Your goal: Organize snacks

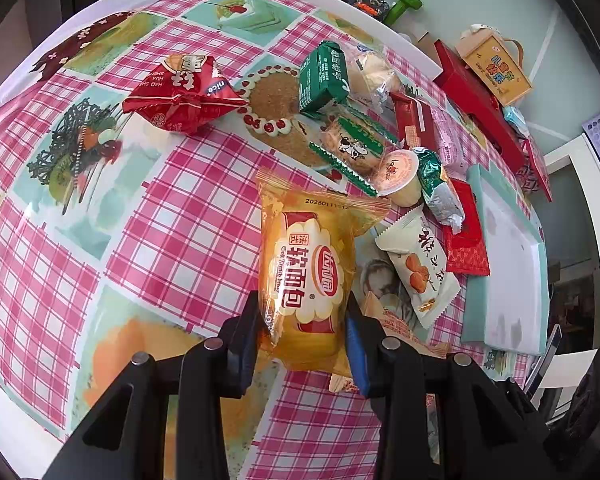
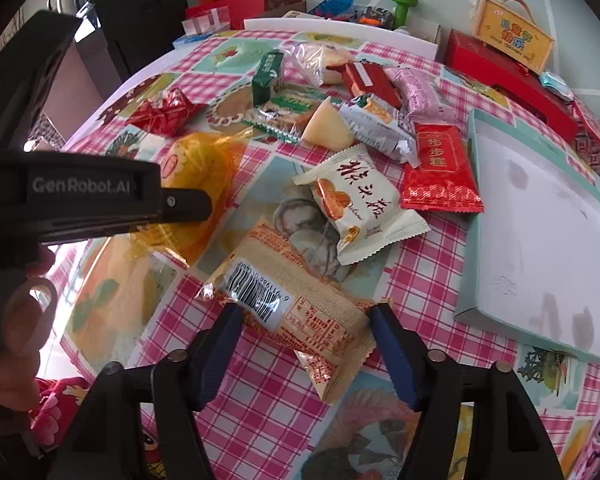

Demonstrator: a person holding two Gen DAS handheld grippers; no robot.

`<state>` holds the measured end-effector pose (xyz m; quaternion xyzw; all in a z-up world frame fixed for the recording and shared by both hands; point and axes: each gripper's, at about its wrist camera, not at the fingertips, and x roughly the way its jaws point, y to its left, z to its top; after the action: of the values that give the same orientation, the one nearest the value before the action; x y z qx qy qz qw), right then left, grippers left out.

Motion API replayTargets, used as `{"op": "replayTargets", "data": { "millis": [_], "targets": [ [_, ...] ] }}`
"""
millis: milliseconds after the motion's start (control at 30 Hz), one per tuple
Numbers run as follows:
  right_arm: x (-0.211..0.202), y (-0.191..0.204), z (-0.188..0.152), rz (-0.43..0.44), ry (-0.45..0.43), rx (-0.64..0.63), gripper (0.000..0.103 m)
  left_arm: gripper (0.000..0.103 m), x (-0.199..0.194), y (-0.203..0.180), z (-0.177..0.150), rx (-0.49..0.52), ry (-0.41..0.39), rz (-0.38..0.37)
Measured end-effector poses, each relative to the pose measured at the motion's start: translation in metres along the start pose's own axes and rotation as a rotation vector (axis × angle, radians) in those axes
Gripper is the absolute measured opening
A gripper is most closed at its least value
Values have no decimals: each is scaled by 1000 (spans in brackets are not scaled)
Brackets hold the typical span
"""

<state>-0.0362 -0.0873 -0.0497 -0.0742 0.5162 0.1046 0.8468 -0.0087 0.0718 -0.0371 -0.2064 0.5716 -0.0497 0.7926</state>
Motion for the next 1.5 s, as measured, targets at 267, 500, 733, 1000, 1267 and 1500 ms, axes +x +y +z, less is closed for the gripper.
{"op": "replayTargets", "data": {
  "millis": [267,500,733,1000,1267,1500],
  "targets": [
    [13,-5,9,-52,1,41,74,39,2,0,-1,-2,4,6],
    [23,-20,30,-41,-23,127,74,39,5,-2,0,-7,9,15],
    [30,-5,39,-65,-41,45,75,40,9,-3,1,-14,13,15],
    [17,-5,34,4,-29,48,75,40,9,1,2,-26,13,5],
    [13,2,21,75,-6,40,75,40,8,2,2,-27,11,7],
    [6,-10,20,63,-27,89,75,40,8,3,2,-26,11,9]
  ]
}}
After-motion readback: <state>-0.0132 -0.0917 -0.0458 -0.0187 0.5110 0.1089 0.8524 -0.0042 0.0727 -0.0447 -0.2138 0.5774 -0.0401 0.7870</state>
